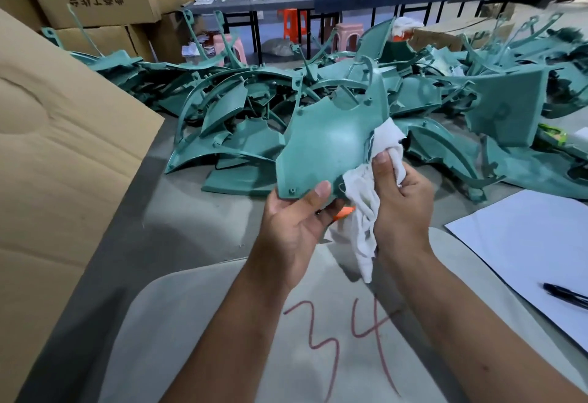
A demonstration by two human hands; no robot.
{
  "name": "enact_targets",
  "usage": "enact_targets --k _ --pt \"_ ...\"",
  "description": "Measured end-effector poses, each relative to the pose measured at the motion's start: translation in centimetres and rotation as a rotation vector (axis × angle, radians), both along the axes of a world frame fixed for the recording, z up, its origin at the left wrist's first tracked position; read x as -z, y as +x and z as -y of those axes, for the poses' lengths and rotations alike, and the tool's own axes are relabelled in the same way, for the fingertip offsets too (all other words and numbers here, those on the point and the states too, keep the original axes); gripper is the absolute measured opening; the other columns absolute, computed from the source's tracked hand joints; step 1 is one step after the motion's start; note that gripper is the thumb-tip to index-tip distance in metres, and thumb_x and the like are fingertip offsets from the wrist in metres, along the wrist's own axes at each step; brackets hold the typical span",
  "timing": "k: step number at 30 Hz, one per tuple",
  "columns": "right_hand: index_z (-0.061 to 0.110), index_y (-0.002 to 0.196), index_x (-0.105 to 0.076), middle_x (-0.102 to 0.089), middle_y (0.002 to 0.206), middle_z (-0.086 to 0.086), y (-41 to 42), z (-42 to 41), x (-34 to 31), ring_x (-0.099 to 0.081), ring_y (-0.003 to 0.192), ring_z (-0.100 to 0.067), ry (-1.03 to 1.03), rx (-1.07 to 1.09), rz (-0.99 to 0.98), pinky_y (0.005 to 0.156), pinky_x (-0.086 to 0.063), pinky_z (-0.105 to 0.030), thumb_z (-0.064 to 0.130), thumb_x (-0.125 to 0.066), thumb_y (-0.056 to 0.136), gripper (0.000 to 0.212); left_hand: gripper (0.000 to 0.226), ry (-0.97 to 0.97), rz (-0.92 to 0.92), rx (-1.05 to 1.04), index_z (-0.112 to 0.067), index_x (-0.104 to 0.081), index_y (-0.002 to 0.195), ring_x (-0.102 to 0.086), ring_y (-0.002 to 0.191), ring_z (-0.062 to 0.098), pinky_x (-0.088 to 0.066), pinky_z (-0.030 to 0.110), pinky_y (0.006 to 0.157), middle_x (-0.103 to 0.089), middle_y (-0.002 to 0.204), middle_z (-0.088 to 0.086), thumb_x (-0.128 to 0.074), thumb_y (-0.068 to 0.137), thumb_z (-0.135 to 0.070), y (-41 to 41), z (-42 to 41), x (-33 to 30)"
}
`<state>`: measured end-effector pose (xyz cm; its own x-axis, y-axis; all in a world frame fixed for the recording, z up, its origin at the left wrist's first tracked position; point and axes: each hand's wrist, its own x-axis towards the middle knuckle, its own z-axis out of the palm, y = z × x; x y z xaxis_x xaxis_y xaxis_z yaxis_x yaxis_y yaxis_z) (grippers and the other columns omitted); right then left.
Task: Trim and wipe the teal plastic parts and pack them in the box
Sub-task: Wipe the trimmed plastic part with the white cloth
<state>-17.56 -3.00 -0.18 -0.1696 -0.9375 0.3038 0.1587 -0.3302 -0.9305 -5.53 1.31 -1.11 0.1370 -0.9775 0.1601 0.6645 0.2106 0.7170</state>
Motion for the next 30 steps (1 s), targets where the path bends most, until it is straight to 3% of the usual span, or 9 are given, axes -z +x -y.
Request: enact_targets --k 2,6,10,15,18,20,23,26,30 --pt "0.009 0.069 -0.035 -0.03 0.061 -0.001 -0.2 0.2 0.2 -0.029 0.058 -0.011 0.001 -0.025 -0.025 0.052 -0.027 -0.026 0.029 -0.057 0.107 0.049 0.033 0.014 0.024 -0.063 -0.015 -0.068 0.125 -0.068 0.114 0.031 -0.059 0.041 0.089 -0.068 0.13 0.014 -0.064 0.093 -0.007 -1.2 0.3 0.1" --pt "-0.005 0.072 -0.033 -0.032 0.061 -0.02 -0.4 0.6 0.6 -0.031 0.056 -0.026 -0.042 -0.104 -0.224 0.054 -0.029 -0.04 0.033 -0.057 0.107 0.057 0.047 0.081 0.042 -0.207 -0.016 -0.062 0.13 -0.068 0.118 0.033 -0.057 0.051 0.096 -0.07 0.13 0.01 -0.065 0.083 -0.011 0.3 0.6 -0.6" --pt "0.015 0.064 -0.034 -0.033 0.056 0.009 -0.4 0.7 0.5 -0.029 0.054 -0.009 -0.052 -0.059 -0.287 0.051 -0.026 -0.026 0.031 -0.059 0.106 0.051 0.047 0.098 0.165 -0.166 -0.015 -0.062 0.128 -0.068 0.117 0.036 -0.054 0.06 0.095 -0.07 0.129 0.012 -0.065 0.081 -0.011 2.7 0.5 -1.3" --pt "0.018 0.061 -0.05 -0.051 0.056 0.001 -2.5 1.8 -0.1 -0.045 0.055 -0.015 0.101 -0.049 -0.032 0.055 -0.038 -0.026 0.028 -0.061 0.105 0.046 0.04 0.163 0.377 -0.01 -0.012 -0.065 0.12 -0.072 0.104 0.039 -0.061 0.062 0.071 -0.074 0.118 0.014 -0.066 0.081 -0.011 5.0 -0.5 -1.2" --pt "0.015 0.072 -0.068 -0.069 0.066 -0.004 -3.4 2.2 -0.5 -0.063 0.056 -0.017 0.281 -0.138 0.221 0.056 -0.052 -0.024 0.027 -0.064 0.103 0.033 0.043 0.205 0.451 0.086 -0.007 -0.064 0.124 -0.073 0.104 0.038 -0.062 0.051 0.069 -0.074 0.119 0.016 -0.072 0.082 -0.004 6.4 -1.0 -1.2" --pt "0.01 0.081 -0.067 -0.074 0.071 -0.004 -3.9 2.5 -0.5 -0.069 0.059 -0.014 0.337 -0.151 0.322 0.056 -0.054 -0.02 0.023 -0.061 0.104 0.026 0.041 0.213 0.477 0.094 -0.009 -0.065 0.122 -0.073 0.103 0.038 -0.062 0.049 0.068 -0.074 0.118 0.016 -0.068 0.081 -0.008 7.5 -1.2 -1.2" --pt "0.015 0.088 -0.067 -0.074 0.075 0.004 -3.8 2.6 -0.4 -0.071 0.065 -0.011 0.297 -0.124 0.183 0.06 -0.058 -0.025 0.028 -0.066 0.101 0.018 0.034 0.215 0.473 -0.047 -0.015 -0.065 0.119 -0.073 0.103 0.035 -0.062 0.048 0.07 -0.076 0.116 0.01 -0.069 0.086 -0.007 8.2 -1.0 -1.3" --pt "0.014 0.098 -0.069 -0.075 0.093 -0.007 -2.2 1.6 -0.2 -0.073 0.084 -0.025 0.288 -0.209 0.115 0.077 -0.063 -0.043 0.028 -0.069 0.1 0.015 0.023 0.215 0.391 -0.292 -0.016 -0.063 0.125 -0.071 0.112 0.031 -0.061 0.05 0.084 -0.075 0.118 0.006 -0.057 0.102 -0.013 7.0 0.1 -1.3" --pt "0.015 0.077 -0.064 -0.065 0.064 -0.002 -0.3 0.4 -0.3 -0.063 0.055 -0.017 0.291 -0.288 0.253 0.055 -0.053 -0.03 0.019 -0.067 0.1 0.024 0.036 0.161 0.252 -0.549 -0.014 -0.051 0.142 -0.063 0.126 0.026 -0.049 0.056 0.107 -0.065 0.137 0.007 -0.053 0.107 -0.021 5.4 1.0 -1.2"
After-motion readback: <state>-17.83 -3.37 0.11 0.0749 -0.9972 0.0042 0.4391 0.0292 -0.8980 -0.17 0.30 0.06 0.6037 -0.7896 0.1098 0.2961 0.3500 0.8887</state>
